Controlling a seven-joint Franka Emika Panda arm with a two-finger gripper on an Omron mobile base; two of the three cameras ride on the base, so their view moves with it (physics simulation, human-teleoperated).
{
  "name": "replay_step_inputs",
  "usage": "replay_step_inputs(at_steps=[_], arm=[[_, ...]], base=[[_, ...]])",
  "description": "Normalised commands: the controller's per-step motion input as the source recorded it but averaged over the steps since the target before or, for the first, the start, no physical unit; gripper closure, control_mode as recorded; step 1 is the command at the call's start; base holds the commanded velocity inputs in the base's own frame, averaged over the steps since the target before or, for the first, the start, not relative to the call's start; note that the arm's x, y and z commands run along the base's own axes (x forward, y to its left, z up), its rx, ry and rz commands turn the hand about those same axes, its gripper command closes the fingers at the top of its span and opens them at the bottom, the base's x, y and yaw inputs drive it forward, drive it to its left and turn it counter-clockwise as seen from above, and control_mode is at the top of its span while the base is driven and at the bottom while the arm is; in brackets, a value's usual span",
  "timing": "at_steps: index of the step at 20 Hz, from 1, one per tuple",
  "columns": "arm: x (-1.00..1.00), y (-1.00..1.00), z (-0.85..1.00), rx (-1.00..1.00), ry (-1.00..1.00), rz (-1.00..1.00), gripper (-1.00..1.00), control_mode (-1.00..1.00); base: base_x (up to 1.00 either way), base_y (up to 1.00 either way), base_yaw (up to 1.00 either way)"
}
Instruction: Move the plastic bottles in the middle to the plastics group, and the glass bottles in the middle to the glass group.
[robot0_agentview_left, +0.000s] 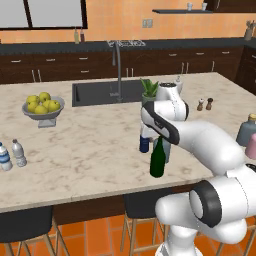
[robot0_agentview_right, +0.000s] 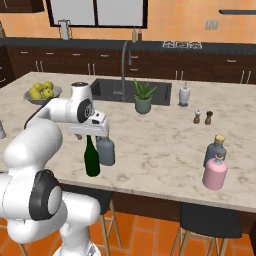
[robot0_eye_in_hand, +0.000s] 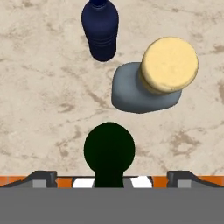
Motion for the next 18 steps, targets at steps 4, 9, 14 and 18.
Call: replay_step_inputs(at_steps=[4, 9, 14, 18], arm=[[0.06, 0.0, -0.09, 0.0, 0.0, 0.0, -1.0, -1.0], [0.01, 0.0, -0.17, 0.0, 0.0, 0.0, -1.0, -1.0], [-0.01, 0.01, -0.22, 0.0, -0.02, 0.0, -1.0, -1.0], [-0.04, 0.02, -0.3, 0.0, -0.07, 0.0, -1.0, -1.0]], base=[[0.0, 0.0, 0.0], [0.0, 0.0, 0.0], [0.0, 0.0, 0.0], [0.0, 0.0, 0.0]])
